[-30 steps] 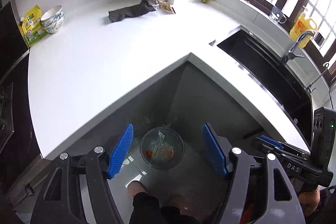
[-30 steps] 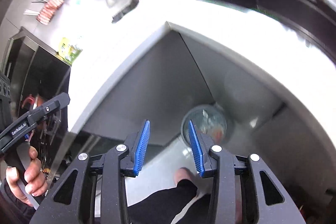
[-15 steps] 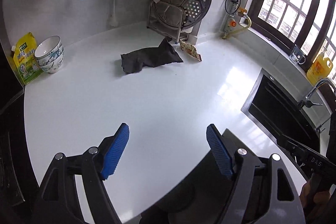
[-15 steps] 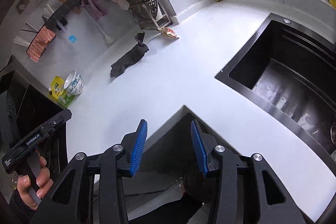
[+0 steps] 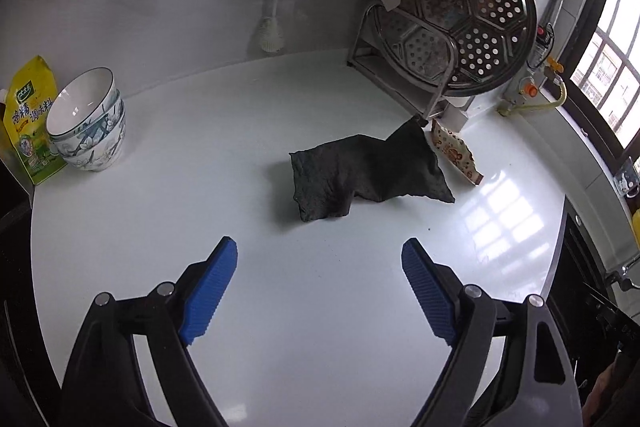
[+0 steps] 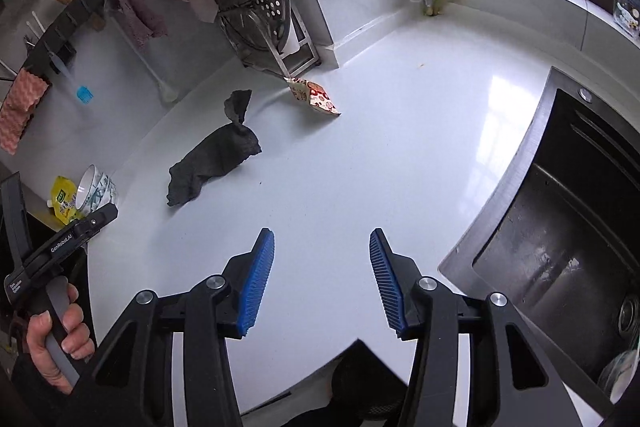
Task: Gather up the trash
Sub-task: 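Raise both tools back over the counter toward the dark grey cloth, then grasp the dark grey cloth with the left gripper while the right gripper grasps the snack wrapper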
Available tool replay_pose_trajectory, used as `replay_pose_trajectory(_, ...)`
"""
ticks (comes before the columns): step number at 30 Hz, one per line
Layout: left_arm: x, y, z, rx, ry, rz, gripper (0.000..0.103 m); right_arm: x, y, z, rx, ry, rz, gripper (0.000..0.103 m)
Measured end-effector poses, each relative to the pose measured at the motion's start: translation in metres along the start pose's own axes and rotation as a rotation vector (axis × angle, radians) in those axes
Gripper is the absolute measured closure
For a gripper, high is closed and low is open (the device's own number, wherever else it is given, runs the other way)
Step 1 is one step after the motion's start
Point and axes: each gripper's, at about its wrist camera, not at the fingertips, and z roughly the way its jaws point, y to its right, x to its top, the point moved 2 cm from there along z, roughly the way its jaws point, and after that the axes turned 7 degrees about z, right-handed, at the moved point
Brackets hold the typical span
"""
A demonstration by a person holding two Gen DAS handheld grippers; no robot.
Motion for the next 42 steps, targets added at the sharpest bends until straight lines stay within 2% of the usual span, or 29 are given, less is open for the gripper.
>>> replay_pose_trajectory(10, 0.032, -0.004, 0.049, 0.091, 0.004, -0.066, 0.020, 0.105, -0.018, 0.094, 0.017, -0.046, -0.159, 0.047)
replay_pose_trajectory(18, 0.041, -0.004, 0.080, 0.123, -0.019, -0.101, 0.020, 0.148, -0.036, 0.178, 0.000, -0.099, -0.243, 0.047)
replay_pose_trajectory(24, 0.048, -0.008, 0.105, 0.112, -0.053, -0.115, 0.020, 0.158, -0.037, 0.220, -0.038, -0.141, -0.263, 0.048)
replay_pose_trajectory(34, 0.050, -0.006, 0.138, 0.123, -0.075, -0.090, 0.019, 0.154, -0.036, 0.243, -0.042, -0.158, -0.271, 0.048)
replay_pose_trajectory(39, 0.051, -0.008, 0.159, 0.110, -0.105, -0.079, 0.019, 0.151, -0.041, 0.249, -0.035, -0.160, -0.285, 0.056)
replay_pose_trajectory(41, 0.052, -0.006, 0.162, 0.102, -0.099, -0.076, 0.025, 0.149, -0.044, 0.248, -0.032, -0.160, -0.289, 0.064)
replay_pose_trajectory(42, 0.052, -0.005, 0.164, 0.097, -0.099, -0.073, 0.035, 0.149, -0.045, 0.248, -0.031, -0.160, -0.293, 0.069)
